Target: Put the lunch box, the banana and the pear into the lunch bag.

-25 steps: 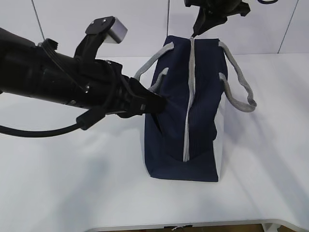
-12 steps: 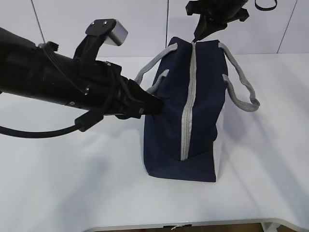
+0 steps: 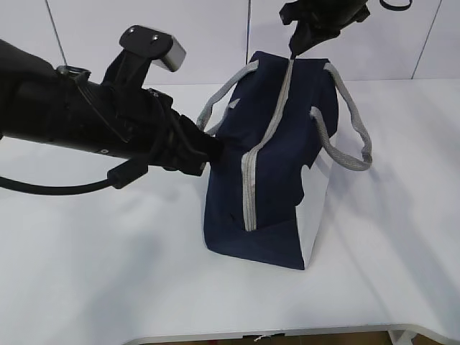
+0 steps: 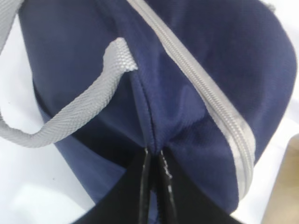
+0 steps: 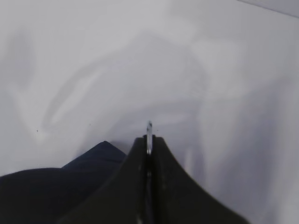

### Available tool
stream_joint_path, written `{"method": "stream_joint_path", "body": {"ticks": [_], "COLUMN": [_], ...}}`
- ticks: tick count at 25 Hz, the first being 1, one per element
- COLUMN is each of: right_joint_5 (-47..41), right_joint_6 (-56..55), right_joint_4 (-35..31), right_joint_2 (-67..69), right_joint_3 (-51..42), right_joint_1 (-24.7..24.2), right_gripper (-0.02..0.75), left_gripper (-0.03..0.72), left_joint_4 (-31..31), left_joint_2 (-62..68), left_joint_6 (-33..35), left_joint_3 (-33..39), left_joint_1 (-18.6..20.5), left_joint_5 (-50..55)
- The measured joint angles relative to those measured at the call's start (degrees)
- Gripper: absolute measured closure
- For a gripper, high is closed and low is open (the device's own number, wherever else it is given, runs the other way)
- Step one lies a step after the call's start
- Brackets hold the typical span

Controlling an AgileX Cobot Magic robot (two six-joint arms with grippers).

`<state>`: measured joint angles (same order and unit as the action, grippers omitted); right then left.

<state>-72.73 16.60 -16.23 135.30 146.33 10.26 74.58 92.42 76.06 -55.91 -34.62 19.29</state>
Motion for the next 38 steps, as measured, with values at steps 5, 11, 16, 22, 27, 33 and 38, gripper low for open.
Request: {"method": "stream_joint_path", "body": {"ticks": [5, 11, 16, 22, 27, 33, 38], "right_joint_5": [0.0, -0.15, -0.15, 0.28, 1.45, 1.79, 1.79], "right_joint_6": [4.56, 5.16, 5.16, 5.16, 5.19, 6.57, 8.01], "right_joint_4": [0.75, 2.48, 2.48, 4.45, 5.35, 2.79, -1.77], "right_joint_2": [-0.47, -0.61, -3.39, -11.73, -18.1, -25.51, -32.13], "right_joint_3": [0.0, 0.0, -2.36, -17.02, -29.07, -40.52, -48.78], "right_joint_1": [0.0, 0.0, 0.0, -0.11, -0.2, -0.23, -0.23], "right_gripper": [0.72, 0.72, 0.72, 0.72, 0.72, 0.72, 0.72], "left_gripper": [0.703, 0.703, 0.703, 0.703, 0.703, 0.703, 0.703], "left_joint_4": [-0.34, -0.48, -0.61, -4.66, -7.61, -7.99, -7.99], "left_joint_2": [0.0, 0.0, 0.0, 0.0, 0.0, 0.0, 0.04], "left_joint_6": [0.0, 0.1, 0.1, 0.1, 0.1, 0.41, 0.55], "left_joint_3": [0.0, 0.0, 0.0, 0.0, 0.0, 0.08, 0.08], "left_joint_1": [0.0, 0.0, 0.0, 0.0, 0.0, 0.0, 0.0], "left_joint_5": [-0.26, -0.93, -1.2, -5.74, -12.51, -20.48, -26.37]}}
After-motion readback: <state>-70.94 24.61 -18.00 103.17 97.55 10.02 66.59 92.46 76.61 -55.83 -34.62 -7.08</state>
